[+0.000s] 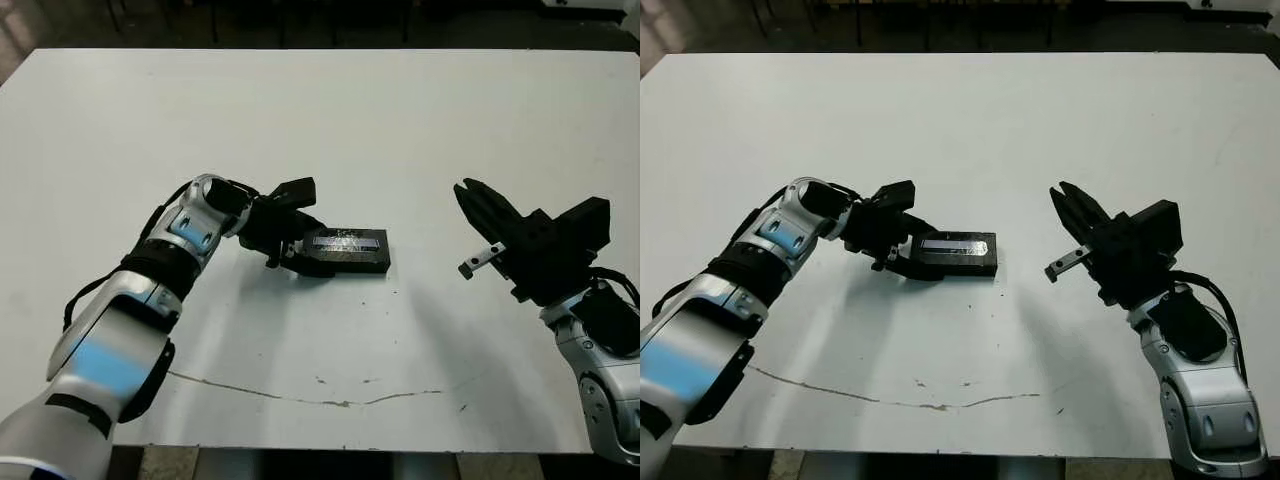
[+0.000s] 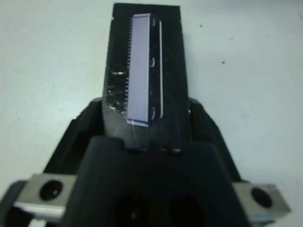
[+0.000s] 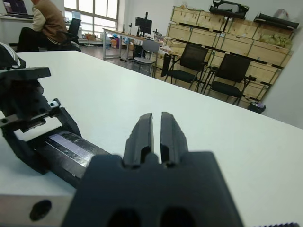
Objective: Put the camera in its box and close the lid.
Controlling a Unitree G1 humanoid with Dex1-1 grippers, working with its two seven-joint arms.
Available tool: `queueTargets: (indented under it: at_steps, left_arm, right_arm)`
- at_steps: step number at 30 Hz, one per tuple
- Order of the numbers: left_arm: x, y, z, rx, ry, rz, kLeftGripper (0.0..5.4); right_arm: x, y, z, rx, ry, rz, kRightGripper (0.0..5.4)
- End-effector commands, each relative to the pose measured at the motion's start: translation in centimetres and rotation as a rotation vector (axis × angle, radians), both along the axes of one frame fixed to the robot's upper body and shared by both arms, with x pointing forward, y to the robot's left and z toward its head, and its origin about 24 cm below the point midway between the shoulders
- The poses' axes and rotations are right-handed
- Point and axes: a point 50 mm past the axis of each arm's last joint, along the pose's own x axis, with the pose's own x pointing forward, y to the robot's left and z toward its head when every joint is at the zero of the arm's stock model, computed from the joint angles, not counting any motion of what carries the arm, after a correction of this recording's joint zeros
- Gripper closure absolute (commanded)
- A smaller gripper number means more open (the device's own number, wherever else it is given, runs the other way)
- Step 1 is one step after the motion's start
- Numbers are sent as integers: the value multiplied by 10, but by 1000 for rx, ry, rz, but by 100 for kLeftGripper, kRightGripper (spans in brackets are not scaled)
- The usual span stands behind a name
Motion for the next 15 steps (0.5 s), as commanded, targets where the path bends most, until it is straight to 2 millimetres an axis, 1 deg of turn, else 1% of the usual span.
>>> queueTargets:
  at_steps: [1,6,10,15]
  left_arm:
    - [-27,25,-53,159,136,-48,136]
    - [-32,57,-60,173,98,3,58]
    - [-39,83,-66,155,103,61,1]
    - [-47,111,-74,190,81,123,1]
  right_arm:
    - [-1,-4,-3,-13,27,0,540]
    - [-2,-4,-3,-19,24,-10,540]
    - [-2,-5,-3,-21,25,-10,540]
    - [-3,-4,-2,-33,17,-10,540]
